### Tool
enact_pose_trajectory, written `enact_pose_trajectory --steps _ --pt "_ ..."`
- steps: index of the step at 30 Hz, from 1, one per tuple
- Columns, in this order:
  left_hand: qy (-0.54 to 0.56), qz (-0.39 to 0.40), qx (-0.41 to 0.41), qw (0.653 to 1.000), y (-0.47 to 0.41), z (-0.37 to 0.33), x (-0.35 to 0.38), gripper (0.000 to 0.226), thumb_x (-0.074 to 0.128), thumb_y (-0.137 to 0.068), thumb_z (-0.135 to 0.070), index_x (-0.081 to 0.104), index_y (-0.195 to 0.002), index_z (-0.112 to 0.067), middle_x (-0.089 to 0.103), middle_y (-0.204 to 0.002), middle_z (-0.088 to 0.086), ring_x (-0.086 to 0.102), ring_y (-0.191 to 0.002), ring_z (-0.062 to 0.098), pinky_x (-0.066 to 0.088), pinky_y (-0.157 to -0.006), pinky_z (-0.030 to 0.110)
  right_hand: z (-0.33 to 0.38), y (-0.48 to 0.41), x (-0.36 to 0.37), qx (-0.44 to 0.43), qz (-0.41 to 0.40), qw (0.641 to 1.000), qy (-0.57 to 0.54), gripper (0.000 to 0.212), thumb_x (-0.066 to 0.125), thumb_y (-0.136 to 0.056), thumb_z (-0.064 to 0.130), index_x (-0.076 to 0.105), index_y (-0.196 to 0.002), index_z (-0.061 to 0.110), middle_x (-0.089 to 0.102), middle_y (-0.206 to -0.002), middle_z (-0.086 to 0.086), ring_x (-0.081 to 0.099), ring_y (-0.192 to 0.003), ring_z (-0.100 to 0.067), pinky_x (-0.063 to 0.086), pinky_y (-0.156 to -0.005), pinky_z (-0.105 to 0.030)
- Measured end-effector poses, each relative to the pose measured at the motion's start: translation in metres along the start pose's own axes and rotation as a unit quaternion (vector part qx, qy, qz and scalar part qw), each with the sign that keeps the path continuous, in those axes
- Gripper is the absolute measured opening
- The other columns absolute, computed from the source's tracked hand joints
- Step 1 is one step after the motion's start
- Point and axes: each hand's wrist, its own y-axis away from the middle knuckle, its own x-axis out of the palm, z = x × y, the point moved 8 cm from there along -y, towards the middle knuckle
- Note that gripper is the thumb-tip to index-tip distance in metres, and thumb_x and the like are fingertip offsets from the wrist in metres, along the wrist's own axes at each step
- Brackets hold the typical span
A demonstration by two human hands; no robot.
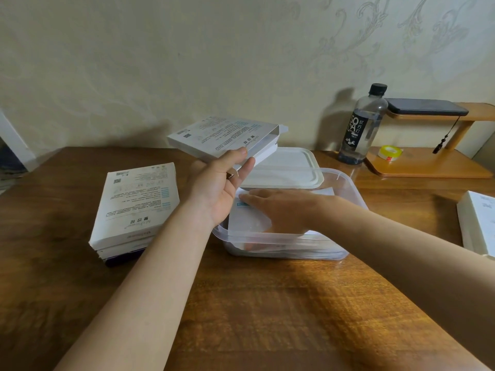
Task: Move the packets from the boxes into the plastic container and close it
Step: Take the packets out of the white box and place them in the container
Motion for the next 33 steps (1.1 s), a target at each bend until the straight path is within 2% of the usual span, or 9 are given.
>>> enact_pose_trajectory --steps 3,8,10,15,20,25,27,30,33 --pt "-0.002 0.002 0.000 1.000 0.001 0.000 0.000 0.040 0.066 -0.089 0.011 0.058 -0.117 -0.017 0.067 -0.125 0.007 0.067 -0.113 0.021 0.062 -0.080 0.031 0.000 -0.001 0.002 0.002 0.003 1.000 0.005 0.091 0.055 -0.091 0.063 0.009 -0.160 0.026 0.021 -0.166 0.004 0.027 -0.149 -0.026 0.030 -0.119 -0.048" --pt "-0.003 0.008 -0.009 1.000 0.001 0.000 0.001 0.040 0.066 -0.089 0.010 0.060 -0.117 -0.017 0.067 -0.130 0.009 0.067 -0.117 0.022 0.062 -0.083 0.032 -0.024 0.024 -0.015 0.037 0.023 0.991 -0.123 0.107 0.062 -0.080 0.072 0.003 -0.160 0.033 0.013 -0.167 0.009 0.019 -0.152 -0.018 0.018 -0.121 -0.039" --pt "-0.006 0.006 -0.009 1.000 0.001 -0.001 0.001 0.040 0.067 -0.088 0.010 0.060 -0.117 -0.017 0.067 -0.129 0.009 0.067 -0.117 0.022 0.062 -0.084 0.032 -0.040 0.039 -0.016 0.057 0.047 0.991 -0.109 0.110 0.066 -0.077 0.070 0.003 -0.160 0.035 0.014 -0.167 0.011 0.020 -0.152 -0.017 0.018 -0.121 -0.039" --pt "-0.010 -0.001 -0.007 1.000 0.002 0.000 0.001 0.038 0.067 -0.089 0.010 0.061 -0.114 -0.018 0.069 -0.123 0.006 0.069 -0.112 0.019 0.061 -0.082 0.030 -0.061 0.058 -0.002 0.091 0.094 0.991 -0.032 0.107 0.071 -0.082 0.056 0.003 -0.160 0.030 0.020 -0.166 0.005 0.024 -0.151 -0.020 0.023 -0.121 -0.042" --pt "-0.017 -0.002 -0.002 1.000 0.003 0.000 0.001 0.038 0.067 -0.089 0.010 0.061 -0.113 -0.019 0.069 -0.123 0.007 0.068 -0.114 0.021 0.061 -0.080 0.029 -0.059 0.059 0.005 0.096 0.119 0.988 0.002 0.100 0.071 -0.084 0.056 0.011 -0.159 0.029 0.039 -0.157 0.000 0.044 -0.138 -0.026 0.038 -0.114 -0.043" --pt "-0.020 -0.003 -0.002 1.000 0.002 0.000 0.000 0.039 0.068 -0.089 0.009 0.060 -0.113 -0.019 0.066 -0.129 0.009 0.067 -0.116 0.022 0.061 -0.082 0.031 -0.056 0.058 0.008 0.097 0.125 0.987 0.024 0.094 0.071 -0.088 0.048 0.011 -0.159 0.029 0.038 -0.157 0.001 0.042 -0.139 -0.027 0.032 -0.117 -0.049" --pt "-0.019 -0.005 -0.003 1.000 0.002 0.000 0.000 0.039 0.068 -0.088 0.009 0.060 -0.114 -0.019 0.066 -0.130 0.009 0.067 -0.117 0.022 0.061 -0.082 0.031 -0.054 0.059 0.007 0.098 0.123 0.987 0.027 0.092 0.070 -0.090 0.044 0.012 -0.159 0.029 0.041 -0.155 0.000 0.045 -0.136 -0.027 0.035 -0.115 -0.048" --pt "-0.016 -0.005 -0.005 1.000 0.003 0.000 0.000 0.039 0.068 -0.088 0.009 0.060 -0.114 -0.019 0.066 -0.130 0.009 0.066 -0.117 0.023 0.062 -0.082 0.031 -0.055 0.059 0.007 0.098 0.122 0.988 0.009 0.092 0.070 -0.088 0.050 0.015 -0.158 0.029 0.045 -0.151 0.001 0.049 -0.131 -0.024 0.042 -0.110 -0.041" --pt "-0.018 -0.001 -0.004 1.000 0.002 0.000 0.000 0.042 0.068 -0.088 0.009 0.059 -0.118 -0.019 0.066 -0.130 0.009 0.066 -0.118 0.023 0.061 -0.081 0.031 -0.059 0.063 -0.002 0.115 0.118 0.986 -0.038 0.097 0.067 -0.083 0.063 0.017 -0.159 0.030 0.038 -0.158 0.003 0.040 -0.142 -0.023 0.035 -0.116 -0.042"
